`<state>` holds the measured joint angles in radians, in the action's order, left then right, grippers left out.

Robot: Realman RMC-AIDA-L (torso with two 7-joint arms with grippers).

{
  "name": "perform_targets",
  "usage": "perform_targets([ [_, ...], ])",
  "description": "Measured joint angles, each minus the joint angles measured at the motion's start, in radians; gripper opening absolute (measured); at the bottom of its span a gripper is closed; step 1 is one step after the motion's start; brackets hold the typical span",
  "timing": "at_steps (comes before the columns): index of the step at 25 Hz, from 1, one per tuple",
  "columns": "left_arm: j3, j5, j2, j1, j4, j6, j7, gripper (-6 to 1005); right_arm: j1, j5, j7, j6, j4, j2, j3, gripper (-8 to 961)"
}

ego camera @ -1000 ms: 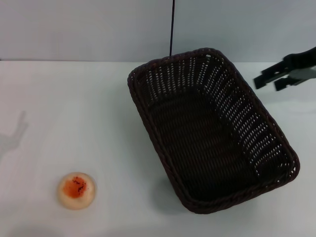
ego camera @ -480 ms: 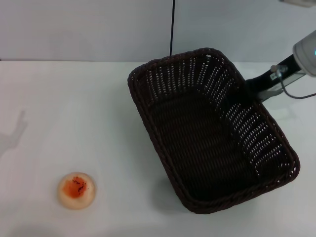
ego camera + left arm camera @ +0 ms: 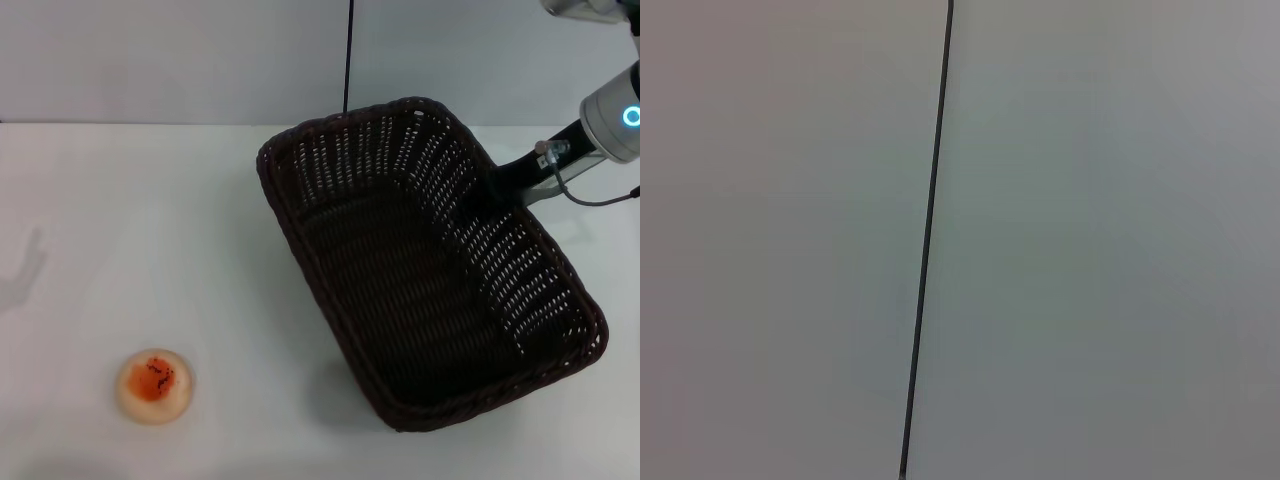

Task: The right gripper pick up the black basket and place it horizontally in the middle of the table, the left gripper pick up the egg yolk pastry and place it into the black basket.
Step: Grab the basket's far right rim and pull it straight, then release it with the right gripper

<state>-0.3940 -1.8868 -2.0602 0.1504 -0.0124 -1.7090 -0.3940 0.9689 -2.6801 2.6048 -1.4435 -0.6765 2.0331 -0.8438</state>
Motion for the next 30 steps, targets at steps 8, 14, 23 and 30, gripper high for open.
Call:
perform_targets([
  [8,-0.001,0.0,0.0,-0.002,0.0,-0.003,0.0,808,-0.026,0.002,-0.021,0.02,-0.032,0.011,-0.003,336],
  [14,0.0,0.0,0.0,-0.003,-0.001,-0.003,0.0,806,-0.055,0.002,-0.03,-0.018,-0.149,0.019,-0.069,175],
  [23,-0.013,0.0,-0.001,0.0,0.007,-0.007,0.0,803,-0.049,0.004,-0.202,-0.201,-0.344,0.013,-0.107,148],
  [30,-0.014,0.0,-0.003,-0.011,0.012,-0.018,0.0,801,0.012,0.004,-0.412,-0.266,-0.377,-0.003,-0.107,167],
])
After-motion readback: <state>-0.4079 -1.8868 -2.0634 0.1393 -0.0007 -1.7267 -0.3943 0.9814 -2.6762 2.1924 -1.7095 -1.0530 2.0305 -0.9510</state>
